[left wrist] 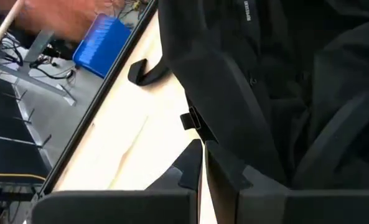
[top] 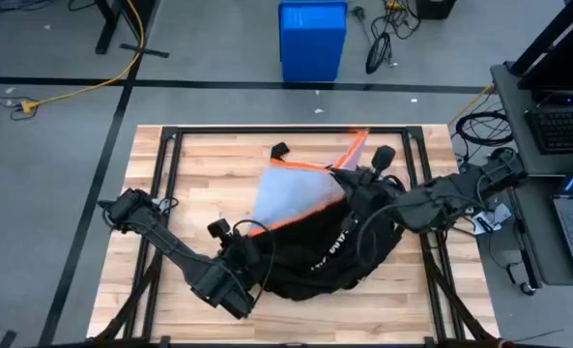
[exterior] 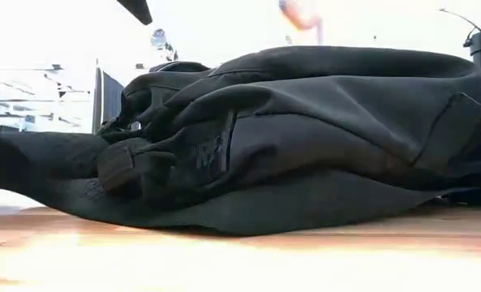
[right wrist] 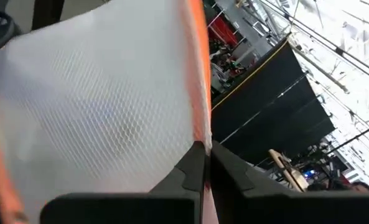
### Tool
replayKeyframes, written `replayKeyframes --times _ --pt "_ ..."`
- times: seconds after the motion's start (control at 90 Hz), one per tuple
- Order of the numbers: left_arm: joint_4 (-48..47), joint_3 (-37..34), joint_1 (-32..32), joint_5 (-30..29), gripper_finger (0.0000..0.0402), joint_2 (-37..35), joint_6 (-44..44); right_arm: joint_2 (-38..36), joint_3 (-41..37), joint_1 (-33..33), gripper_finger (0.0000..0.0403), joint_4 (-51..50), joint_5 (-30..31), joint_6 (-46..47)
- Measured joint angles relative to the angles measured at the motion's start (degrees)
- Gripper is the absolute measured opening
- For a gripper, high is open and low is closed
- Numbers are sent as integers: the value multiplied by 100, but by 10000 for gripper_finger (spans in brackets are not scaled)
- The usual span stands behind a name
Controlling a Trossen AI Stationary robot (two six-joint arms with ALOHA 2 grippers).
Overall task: Unpack backpack
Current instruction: Remove the zip bag from the black backpack
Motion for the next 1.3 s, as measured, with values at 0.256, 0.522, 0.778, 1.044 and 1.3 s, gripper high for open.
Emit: replayKeyframes --times 0.256,0.522,0.778,1.044,1.3 --pt "-4 0 4 0 8 0 -115 0 -2 398 0 -398 36 530" --pt "323 0 4 2 8 0 -146 0 -13 956 0 -1520 33 1858" --pt "929 7 111 30 42 166 330 0 -13 1451 0 -2285 21 2920" --pt "1018 7 464 -21 150 535 467 0 -13 2251 0 -2269 -22 3319" --pt "1304 2 1082 -129 207 813 690 226 -13 2734 0 -2254 -18 3730"
